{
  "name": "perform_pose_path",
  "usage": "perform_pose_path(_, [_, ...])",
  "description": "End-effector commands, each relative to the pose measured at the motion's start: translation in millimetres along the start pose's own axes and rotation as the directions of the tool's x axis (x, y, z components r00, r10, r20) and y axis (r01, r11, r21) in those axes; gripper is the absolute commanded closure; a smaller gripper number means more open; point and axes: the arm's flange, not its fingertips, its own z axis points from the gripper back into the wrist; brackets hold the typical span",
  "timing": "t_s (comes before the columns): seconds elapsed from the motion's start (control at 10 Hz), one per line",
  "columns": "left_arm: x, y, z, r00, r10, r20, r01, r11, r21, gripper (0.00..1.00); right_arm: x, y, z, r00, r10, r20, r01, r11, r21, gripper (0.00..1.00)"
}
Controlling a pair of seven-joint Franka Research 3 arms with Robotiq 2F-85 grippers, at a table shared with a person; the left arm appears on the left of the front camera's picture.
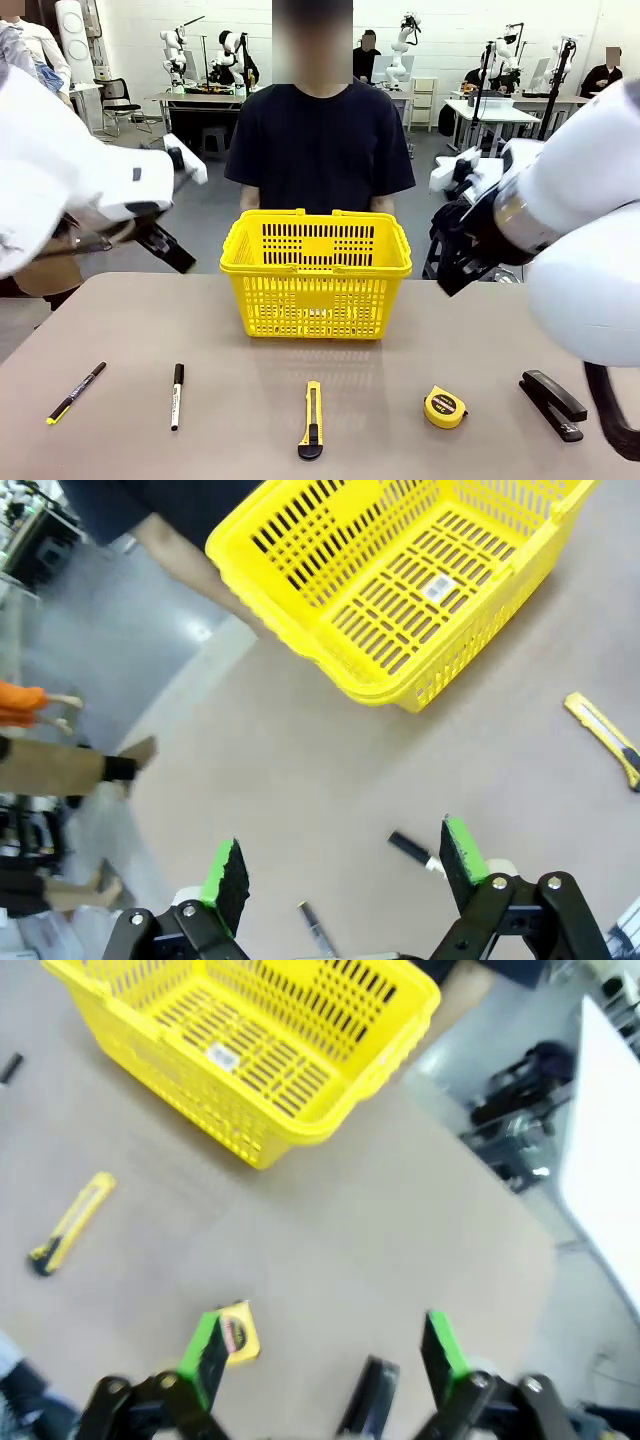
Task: Place the items the person wants into the basket.
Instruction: Pick up the item the person points to and place it in the Market Basket.
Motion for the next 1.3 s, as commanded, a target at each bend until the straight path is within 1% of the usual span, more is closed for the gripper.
perform_pose_path(0.0, [12.5, -11.1, 51.4, 0.999, -0.038, -0.025, 0.04, 0.997, 0.067, 0.0, -5.2, 11.9, 69.5, 0.999, 0.005, -0.041, -0.008, 0.997, -0.076, 0.0])
perform_pose_path(0.2, [24.3, 0.8, 84.5, 1.0, -0.026, -0.007, 0.027, 0.996, 0.079, 0.0, 1.0, 22.0, 110.5, 0.998, 0.023, -0.064, -0.033, 0.987, -0.157, 0.0])
perform_pose_path(0.3, [25.4, 3.8, 91.8, 1.0, -0.014, 0.0, 0.014, 0.997, 0.082, 0.0, 2.9, 23.9, 120.2, 0.998, 0.017, -0.057, -0.027, 0.985, -0.173, 0.0])
perform_pose_path(0.4, [23.2, 5.1, 92.6, 1.0, 0.025, 0.01, -0.026, 0.989, 0.147, 0.0, 2.0, 24.6, 122.8, 0.999, 0.023, -0.036, -0.03, 0.979, -0.203, 0.0])
perform_pose_path(0.5, [24.9, 2.0, 97.4, 0.999, -0.038, 0.007, 0.038, 0.996, 0.08, 0.0, -4.6, 18.4, 127.7, 0.999, 0.033, -0.035, -0.038, 0.989, -0.144, 0.0])
perform_pose_path(0.8, [24.9, 2.0, 97.4, 0.999, -0.038, 0.007, 0.038, 0.996, 0.08, 0.0, -4.6, 18.4, 127.7, 0.999, 0.033, -0.035, -0.038, 0.989, -0.144, 0.0])
perform_pose_path(0.9, [26.5, 1.8, 98.4, 1.0, -0.029, 0.009, 0.028, 0.996, 0.081, 0.0, -1.8, 19.0, 133.3, 0.999, 0.037, -0.031, -0.041, 0.987, -0.154, 0.0])
perform_pose_path(1.0, [22.2, 29.8, 109.5, 0.999, -0.005, -0.032, -0.002, 0.978, -0.21, 0.0, -6.5, -8.0, 139.4, 0.999, 0.027, -0.023, -0.024, 0.996, 0.089, 0.0])
perform_pose_path(1.1, [15.8, 53.5, 117.8, 1.0, 0.0, 0.0, 0.0, 0.905, -0.426, 0.0, -17.5, -30.8, 146.6, 0.998, 0.063, 0.026, -0.068, 0.947, 0.314, 0.0])
perform_pose_path(1.2, [6.8, 84.0, 120.5, 0.999, 0.04, 0.024, -0.021, 0.843, -0.537, 0.0, -30.3, -60.9, 152.5, 0.997, 0.002, 0.074, -0.035, 0.896, 0.444, 0.0])
